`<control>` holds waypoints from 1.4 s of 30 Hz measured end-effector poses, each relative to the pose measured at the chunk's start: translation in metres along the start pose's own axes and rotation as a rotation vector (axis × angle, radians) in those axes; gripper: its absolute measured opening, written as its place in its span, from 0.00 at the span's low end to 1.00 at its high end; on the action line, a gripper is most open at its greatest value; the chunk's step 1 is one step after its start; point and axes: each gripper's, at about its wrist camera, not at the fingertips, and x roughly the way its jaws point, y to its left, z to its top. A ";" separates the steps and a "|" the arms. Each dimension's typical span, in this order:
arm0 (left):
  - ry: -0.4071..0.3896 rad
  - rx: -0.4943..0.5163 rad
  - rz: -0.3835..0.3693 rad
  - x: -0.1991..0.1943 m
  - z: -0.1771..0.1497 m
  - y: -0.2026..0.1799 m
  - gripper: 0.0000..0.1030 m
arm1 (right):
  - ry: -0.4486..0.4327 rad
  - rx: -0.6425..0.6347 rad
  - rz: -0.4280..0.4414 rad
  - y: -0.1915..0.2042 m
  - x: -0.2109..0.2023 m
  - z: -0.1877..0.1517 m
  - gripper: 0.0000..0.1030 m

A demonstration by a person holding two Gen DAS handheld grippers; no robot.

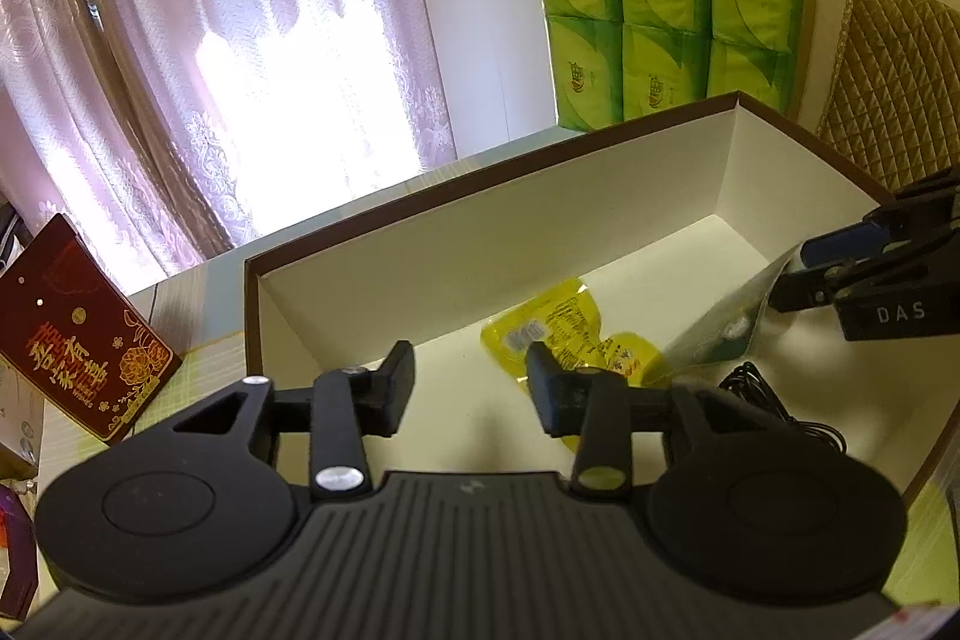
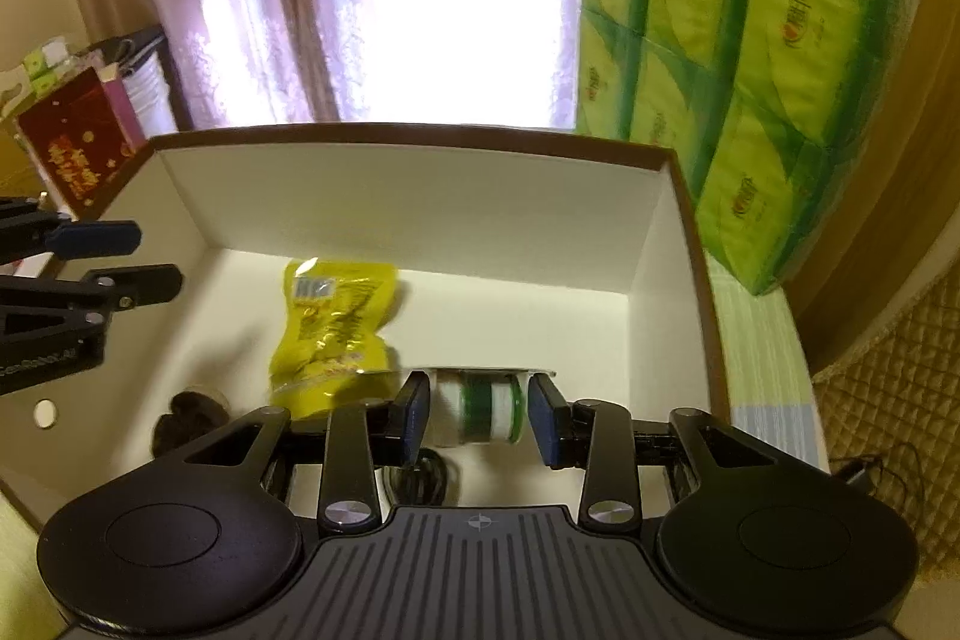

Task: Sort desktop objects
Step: 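Open both tools to drop the packet and package into the box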

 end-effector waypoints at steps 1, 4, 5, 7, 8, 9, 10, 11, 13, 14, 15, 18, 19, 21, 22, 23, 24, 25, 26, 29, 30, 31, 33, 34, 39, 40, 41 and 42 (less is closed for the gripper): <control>-0.002 -0.002 -0.002 -0.001 0.000 0.000 0.41 | -0.006 -0.003 -0.003 0.001 -0.001 0.000 0.43; -0.009 -0.012 -0.006 -0.005 0.001 0.001 0.49 | -0.045 -0.010 -0.011 0.003 -0.009 -0.001 0.70; -0.012 -0.015 -0.008 -0.007 0.001 0.002 0.50 | -0.047 -0.009 -0.009 0.003 -0.010 -0.001 0.71; -0.015 -0.018 -0.010 -0.010 0.002 0.002 0.52 | -0.049 -0.004 -0.002 0.003 -0.011 0.000 0.74; -0.015 -0.020 -0.011 -0.011 0.002 0.002 0.54 | -0.052 -0.005 0.002 0.003 -0.012 0.000 0.76; -0.016 -0.023 -0.012 -0.013 0.002 0.002 0.59 | -0.057 -0.009 0.001 0.003 -0.014 0.000 0.79; -0.019 -0.028 -0.011 -0.015 0.001 0.002 0.61 | -0.060 -0.012 0.000 0.004 -0.015 -0.001 0.80; -0.023 -0.031 -0.012 -0.016 0.001 0.002 0.63 | -0.063 -0.015 -0.001 0.004 -0.016 -0.001 0.82; -0.024 -0.036 -0.015 -0.019 0.001 0.002 0.63 | -0.068 -0.018 0.000 0.006 -0.018 -0.001 0.85; -0.023 -0.038 -0.016 -0.021 0.001 0.002 0.65 | -0.070 -0.020 0.002 0.006 -0.019 -0.002 0.87; -0.023 -0.041 -0.016 -0.022 0.001 0.002 0.66 | -0.072 -0.022 0.005 0.006 -0.020 -0.003 0.89; -0.024 -0.051 -0.012 -0.027 -0.001 0.003 0.69 | -0.080 -0.030 0.008 0.007 -0.024 -0.006 0.92; -0.025 -0.054 -0.010 -0.029 -0.001 0.003 0.71 | -0.082 -0.031 0.006 0.008 -0.026 -0.007 0.93; -0.024 -0.062 -0.007 -0.033 -0.003 0.002 0.76 | -0.087 -0.032 0.006 0.008 -0.029 -0.010 0.96; -0.022 -0.065 -0.005 -0.035 -0.003 0.001 0.77 | -0.088 -0.032 0.009 0.008 -0.031 -0.011 0.97; -0.022 -0.067 -0.001 -0.037 -0.004 0.001 0.78 | -0.090 -0.032 0.010 0.008 -0.033 -0.012 0.97; -0.021 -0.068 0.003 -0.039 -0.004 0.000 0.80 | -0.090 -0.032 0.008 0.009 -0.034 -0.013 0.98; -0.020 -0.069 0.008 -0.041 -0.004 0.000 0.81 | -0.089 -0.033 0.006 0.009 -0.035 -0.014 0.98; -0.019 -0.070 0.014 -0.043 -0.004 -0.001 0.83 | -0.087 -0.033 0.005 0.009 -0.037 -0.014 0.98; -0.018 -0.072 0.027 -0.050 -0.005 -0.003 0.85 | -0.085 -0.033 0.005 0.009 -0.041 -0.017 0.98; -0.017 -0.073 0.030 -0.052 -0.005 -0.003 0.86 | -0.084 -0.033 0.005 0.010 -0.043 -0.018 0.98; -0.017 -0.074 0.035 -0.055 -0.005 -0.004 0.87 | -0.085 -0.034 0.005 0.010 -0.044 -0.019 0.98; -0.020 -0.077 0.043 -0.061 -0.005 -0.005 0.88 | -0.089 -0.034 0.003 0.010 -0.048 -0.020 0.98; -0.020 -0.080 0.047 -0.064 -0.004 -0.005 0.89 | -0.091 -0.033 0.003 0.009 -0.051 -0.021 0.98; -0.023 -0.107 0.076 -0.081 -0.005 -0.007 0.91 | -0.110 -0.026 0.004 0.010 -0.064 -0.023 0.98; -0.023 -0.114 0.080 -0.085 -0.005 -0.007 0.91 | -0.115 -0.024 0.005 0.010 -0.067 -0.024 0.98; -0.023 -0.121 0.082 -0.089 -0.005 -0.007 0.91 | -0.119 -0.022 0.006 0.010 -0.070 -0.025 0.98; -0.021 -0.126 0.083 -0.093 -0.006 -0.007 0.91 | -0.122 -0.022 0.007 0.011 -0.073 -0.025 0.98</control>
